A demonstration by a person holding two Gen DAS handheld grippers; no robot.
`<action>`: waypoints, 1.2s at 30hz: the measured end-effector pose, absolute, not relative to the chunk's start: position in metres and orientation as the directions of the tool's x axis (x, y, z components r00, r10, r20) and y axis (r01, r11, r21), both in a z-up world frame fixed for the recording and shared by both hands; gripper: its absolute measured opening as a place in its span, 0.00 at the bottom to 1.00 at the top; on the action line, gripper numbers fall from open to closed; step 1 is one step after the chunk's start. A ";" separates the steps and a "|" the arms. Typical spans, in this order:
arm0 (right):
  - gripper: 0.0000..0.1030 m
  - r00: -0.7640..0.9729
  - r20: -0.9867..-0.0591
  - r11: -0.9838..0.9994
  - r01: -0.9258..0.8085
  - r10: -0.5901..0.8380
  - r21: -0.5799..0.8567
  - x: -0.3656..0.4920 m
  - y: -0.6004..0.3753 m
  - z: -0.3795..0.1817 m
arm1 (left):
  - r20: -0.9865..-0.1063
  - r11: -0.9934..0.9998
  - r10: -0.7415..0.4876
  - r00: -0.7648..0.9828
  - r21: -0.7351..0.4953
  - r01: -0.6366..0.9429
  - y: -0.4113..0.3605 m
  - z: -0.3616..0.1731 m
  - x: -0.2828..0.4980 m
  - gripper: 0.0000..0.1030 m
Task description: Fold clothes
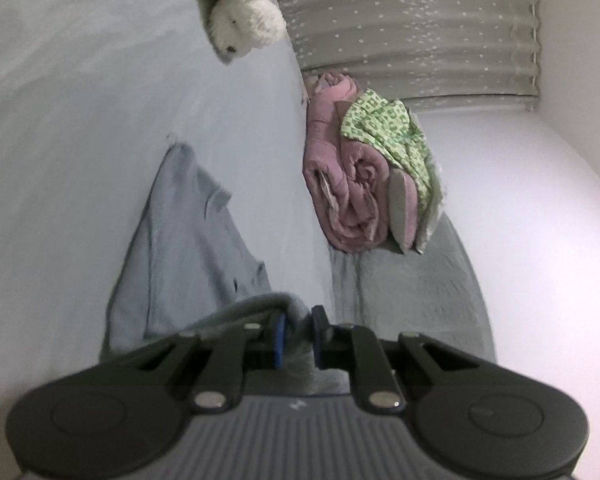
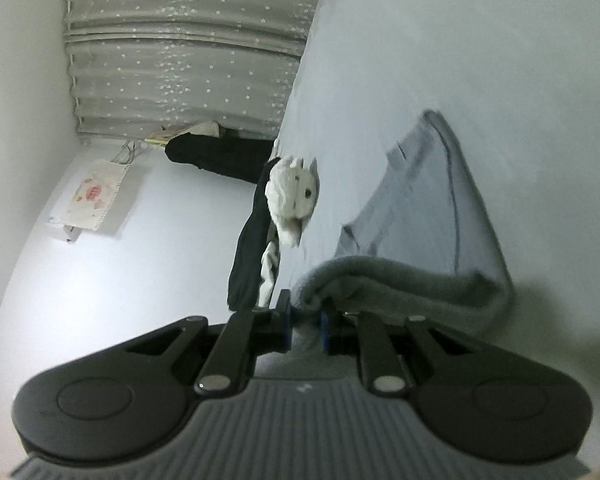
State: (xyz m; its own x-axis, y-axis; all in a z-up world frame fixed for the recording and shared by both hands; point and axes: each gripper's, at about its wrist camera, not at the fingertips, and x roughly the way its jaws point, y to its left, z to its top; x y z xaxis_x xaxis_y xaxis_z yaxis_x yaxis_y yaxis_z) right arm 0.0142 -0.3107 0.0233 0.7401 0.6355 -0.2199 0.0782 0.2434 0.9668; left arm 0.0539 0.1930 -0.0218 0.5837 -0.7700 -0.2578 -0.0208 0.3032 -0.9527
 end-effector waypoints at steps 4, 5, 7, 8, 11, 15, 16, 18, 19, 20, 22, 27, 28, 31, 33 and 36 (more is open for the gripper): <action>0.16 0.759 -0.214 0.216 0.099 0.615 0.971 0.041 -0.319 0.009 | -0.305 0.362 -0.735 0.605 -0.932 -0.029 0.197 -0.023 0.081 0.12; 0.16 0.764 -0.209 0.205 0.103 0.610 0.973 0.048 -0.321 0.005 | -0.319 0.379 -0.727 0.608 -0.925 -0.033 0.195 -0.025 0.090 0.12; 0.16 0.770 -0.215 0.200 0.115 0.600 0.973 0.063 -0.323 -0.005 | -0.349 0.411 -0.711 0.610 -0.911 -0.043 0.191 -0.030 0.107 0.13; 0.16 0.772 -0.221 0.200 0.123 0.596 0.972 0.069 -0.324 -0.010 | -0.365 0.428 -0.702 0.612 -0.903 -0.048 0.190 -0.033 0.114 0.13; 0.17 0.783 -0.231 0.196 0.142 0.577 0.970 0.078 -0.328 -0.022 | -0.414 0.481 -0.670 0.616 -0.875 -0.065 0.188 -0.045 0.130 0.13; 0.23 0.812 -0.225 0.185 0.147 0.538 0.972 0.075 -0.335 -0.033 | -0.457 0.547 -0.605 0.652 -0.834 -0.077 0.190 -0.055 0.144 0.17; 0.28 0.819 -0.223 0.182 0.148 0.528 0.972 0.075 -0.337 -0.036 | -0.455 0.554 -0.597 0.661 -0.830 -0.071 0.192 -0.055 0.146 0.19; 0.43 0.833 -0.220 0.176 0.150 0.507 0.973 0.073 -0.340 -0.042 | -0.445 0.565 -0.588 0.675 -0.823 -0.051 0.195 -0.055 0.147 0.30; 0.45 0.840 -0.219 0.173 0.151 0.497 0.973 0.072 -0.342 -0.045 | -0.443 0.578 -0.582 0.682 -0.815 -0.036 0.196 -0.054 0.147 0.31; 0.45 0.846 -0.217 0.171 0.152 0.487 0.974 0.072 -0.344 -0.048 | -0.442 0.595 -0.576 0.687 -0.804 -0.019 0.196 -0.053 0.146 0.31; 0.45 0.858 -0.221 0.182 0.152 0.463 0.971 0.070 -0.347 -0.051 | -0.444 0.627 -0.566 0.694 -0.779 0.013 0.194 -0.053 0.144 0.32; 0.45 0.866 -0.343 0.514 0.121 0.363 0.849 0.070 -0.324 -0.030 | -0.460 0.700 -0.537 0.707 -0.711 0.069 0.178 -0.057 0.145 0.35; 0.45 0.865 -0.359 0.568 0.109 0.350 0.816 0.070 -0.317 -0.028 | -0.461 0.712 -0.532 0.710 -0.697 0.082 0.174 -0.058 0.144 0.35; 0.45 0.863 -0.382 0.664 0.075 0.330 0.744 0.075 -0.299 -0.030 | -0.455 0.747 -0.511 0.729 -0.655 0.115 0.162 -0.058 0.146 0.35; 0.45 0.865 -0.397 0.719 0.061 0.308 0.692 0.077 -0.290 -0.031 | -0.454 0.770 -0.492 0.743 -0.625 0.127 0.155 -0.058 0.148 0.35; 0.16 0.882 -0.403 0.806 0.045 0.246 0.590 0.074 -0.275 -0.029 | -0.460 0.814 -0.456 0.762 -0.563 0.147 0.145 -0.057 0.145 0.18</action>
